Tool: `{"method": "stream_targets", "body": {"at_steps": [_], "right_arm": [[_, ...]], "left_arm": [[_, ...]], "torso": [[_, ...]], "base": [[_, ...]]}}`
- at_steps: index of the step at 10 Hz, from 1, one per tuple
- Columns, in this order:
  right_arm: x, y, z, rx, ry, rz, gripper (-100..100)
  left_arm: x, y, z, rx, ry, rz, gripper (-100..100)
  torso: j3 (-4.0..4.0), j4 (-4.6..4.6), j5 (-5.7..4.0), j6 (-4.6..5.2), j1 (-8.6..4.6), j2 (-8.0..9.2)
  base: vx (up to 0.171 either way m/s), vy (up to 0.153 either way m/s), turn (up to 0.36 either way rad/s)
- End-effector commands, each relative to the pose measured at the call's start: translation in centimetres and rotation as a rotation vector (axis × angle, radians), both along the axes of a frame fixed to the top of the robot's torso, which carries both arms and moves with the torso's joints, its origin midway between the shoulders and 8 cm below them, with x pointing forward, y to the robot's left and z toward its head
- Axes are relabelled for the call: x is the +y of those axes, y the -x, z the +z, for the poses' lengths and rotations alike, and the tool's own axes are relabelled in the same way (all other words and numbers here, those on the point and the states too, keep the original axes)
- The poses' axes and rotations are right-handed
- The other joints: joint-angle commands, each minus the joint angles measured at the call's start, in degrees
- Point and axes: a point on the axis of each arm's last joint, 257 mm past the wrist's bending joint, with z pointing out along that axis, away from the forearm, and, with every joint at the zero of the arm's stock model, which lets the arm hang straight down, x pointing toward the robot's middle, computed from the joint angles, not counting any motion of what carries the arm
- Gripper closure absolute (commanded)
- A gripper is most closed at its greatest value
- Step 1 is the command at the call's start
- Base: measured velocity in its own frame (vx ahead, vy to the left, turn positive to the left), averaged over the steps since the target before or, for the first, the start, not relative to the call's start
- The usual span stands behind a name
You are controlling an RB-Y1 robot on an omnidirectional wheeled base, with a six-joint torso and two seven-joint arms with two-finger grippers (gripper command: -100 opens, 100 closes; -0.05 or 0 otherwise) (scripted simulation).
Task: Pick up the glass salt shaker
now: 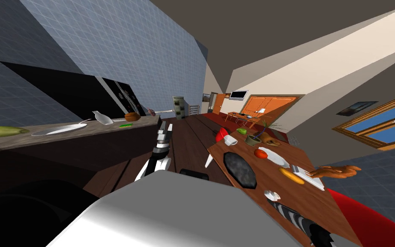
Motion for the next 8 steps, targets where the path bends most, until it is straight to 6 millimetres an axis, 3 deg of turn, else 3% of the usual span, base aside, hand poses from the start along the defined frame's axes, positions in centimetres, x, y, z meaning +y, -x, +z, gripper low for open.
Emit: {"method": "stream_targets", "body": {"at_steps": [1,3,4,5,7,8], "right_arm": [[-1.5,1.8,0.3,0.041,0.028,-0.022,-100],[-1.7,1.8,0.3,0.045,0.029,-0.020,-100],[-1.7,1.9,0.4,0.046,0.030,-0.023,0],[-1.0,2.2,-0.7,0.045,0.028,-0.032,-100],[-0.8,2.2,-0.9,0.046,0.025,-0.032,-100],[-0.8,2.3,-1.0,0.045,0.027,-0.033,100]], "left_arm": [[0.0,0.0,0.0,0.000,0.000,0.000,0],[0.0,0.0,0.0,0.000,0.000,0.000,0],[0.0,0.0,0.0,0.000,0.000,0.000,0],[0.0,0.0,0.0,0.000,0.000,0.000,0],[0.0,0.0,0.0,0.000,0.000,0.000,0],[0.0,0.0,0.0,0.000,0.000,0.000,0]], "torso": [[0.00,0.00,0.00,0.00,0.00,0.00],[-0.04,-0.01,0.01,-0.03,0.05,-0.08],[0.05,0.02,-0.01,0.00,-0.01,0.09],[0.13,0.05,-0.02,0.00,-0.05,0.24],[0.15,0.06,-0.10,0.00,-0.35,0.26],[0.17,0.07,-0.07,0.01,-0.24,0.29]], "base": [[0.097,0.028,0.113],[0.075,0.028,0.091],[0.009,0.003,-0.003],[0.017,-0.047,0.068],[0.014,-0.057,0.048],[0.002,-0.007,-0.003]]}}
